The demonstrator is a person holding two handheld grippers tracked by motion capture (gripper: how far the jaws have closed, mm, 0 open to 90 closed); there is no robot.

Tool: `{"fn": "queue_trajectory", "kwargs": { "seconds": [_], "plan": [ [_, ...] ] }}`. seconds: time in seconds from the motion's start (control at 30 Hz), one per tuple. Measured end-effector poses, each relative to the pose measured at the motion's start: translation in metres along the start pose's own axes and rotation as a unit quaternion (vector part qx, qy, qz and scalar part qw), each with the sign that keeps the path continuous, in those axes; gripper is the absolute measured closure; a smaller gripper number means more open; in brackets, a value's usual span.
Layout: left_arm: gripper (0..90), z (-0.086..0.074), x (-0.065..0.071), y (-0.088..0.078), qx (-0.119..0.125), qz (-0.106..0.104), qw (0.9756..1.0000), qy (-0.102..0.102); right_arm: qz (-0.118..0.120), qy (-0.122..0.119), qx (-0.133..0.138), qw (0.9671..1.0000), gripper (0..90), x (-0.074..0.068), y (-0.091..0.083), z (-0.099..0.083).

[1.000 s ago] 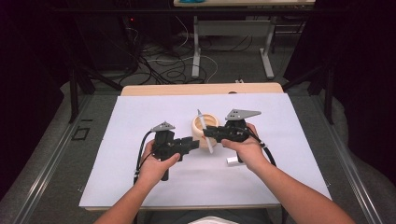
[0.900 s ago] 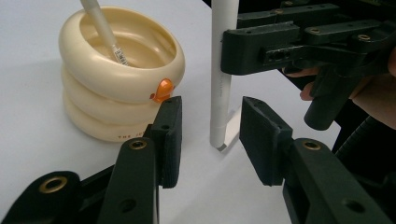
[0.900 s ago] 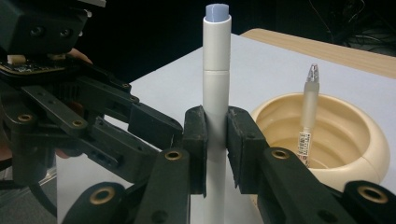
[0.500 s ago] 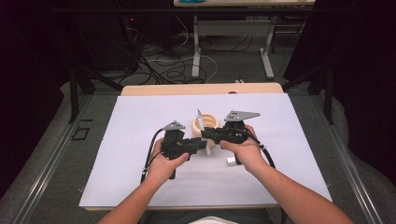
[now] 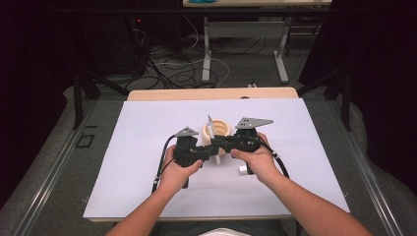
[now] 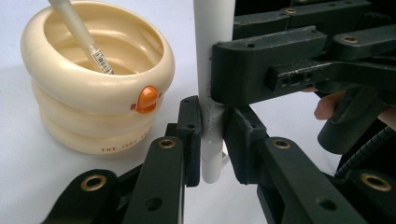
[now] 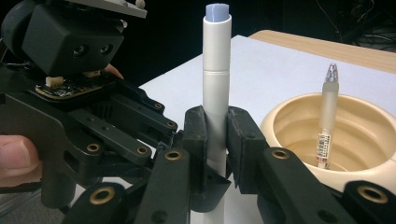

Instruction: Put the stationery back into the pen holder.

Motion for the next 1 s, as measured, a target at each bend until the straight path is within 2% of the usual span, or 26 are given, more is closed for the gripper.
{"fn": "queue_trajectory", "kwargs": {
  "seconds": [0.2, 0.43, 0.5, 0.53, 0.7, 0.73, 0.83, 0.9, 0.93, 1.0],
  "plan": [
    [77.9, 0.000, 0.000, 0.000, -0.005, -0.001, 0.9999, -0.017, -0.001, -0.002, -0.001, 1.0000, 78.5, 0.000, 0.000, 0.000],
    [78.1, 0.000, 0.001, 0.001, -0.004, 0.009, 0.9996, -0.026, -0.001, -0.007, -0.001, 1.0000, 75.5, 0.000, 0.000, -0.001],
    [78.1, 0.001, -0.001, 0.001, -0.005, 0.012, 0.9996, -0.025, -0.003, -0.006, -0.002, 1.0000, 73.0, 0.000, -0.002, 0.000],
    [78.1, 0.001, -0.001, 0.001, -0.006, 0.015, 0.9996, -0.024, -0.005, -0.004, 0.009, 0.9999, 71.6, 0.000, -0.002, 0.000],
    [78.2, 0.004, -0.004, 0.000, -0.012, 0.022, 0.9995, -0.019, -0.008, 0.007, 0.008, 0.9999, 66.9, 0.001, -0.010, 0.002],
    [78.1, 0.005, -0.005, 0.001, -0.010, 0.023, 0.9995, -0.019, -0.007, 0.002, 0.009, 0.9999, 65.7, 0.002, -0.011, 0.002],
    [78.1, 0.009, -0.007, 0.000, -0.009, 0.028, 0.9994, -0.017, -0.009, 0.012, 0.016, 0.9997, 62.3, 0.003, -0.016, 0.000],
    [78.1, 0.012, -0.008, -0.001, -0.009, 0.031, 0.9994, -0.016, -0.012, 0.014, 0.007, 0.9998, 59.6, 0.004, -0.020, -0.001],
    [78.1, 0.013, -0.008, -0.001, -0.009, 0.031, 0.9994, -0.014, -0.011, 0.016, 0.013, 0.9997, 58.4, 0.004, -0.020, -0.002],
    [78.1, 0.016, -0.009, -0.001, -0.010, 0.035, 0.9992, -0.015, -0.017, 0.011, 0.006, 0.9998, 55.0, 0.005, -0.023, -0.005]
  ]
}}
Point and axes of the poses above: each handheld gripper's, and its own axes: y roughly forward along the jaws, z roughly out of its top, x roughly to its right, the point moved 3 cm from there along y, roughly forward along the jaws, and after that the axes turned 1 degree about z, right-handed, at the moved point
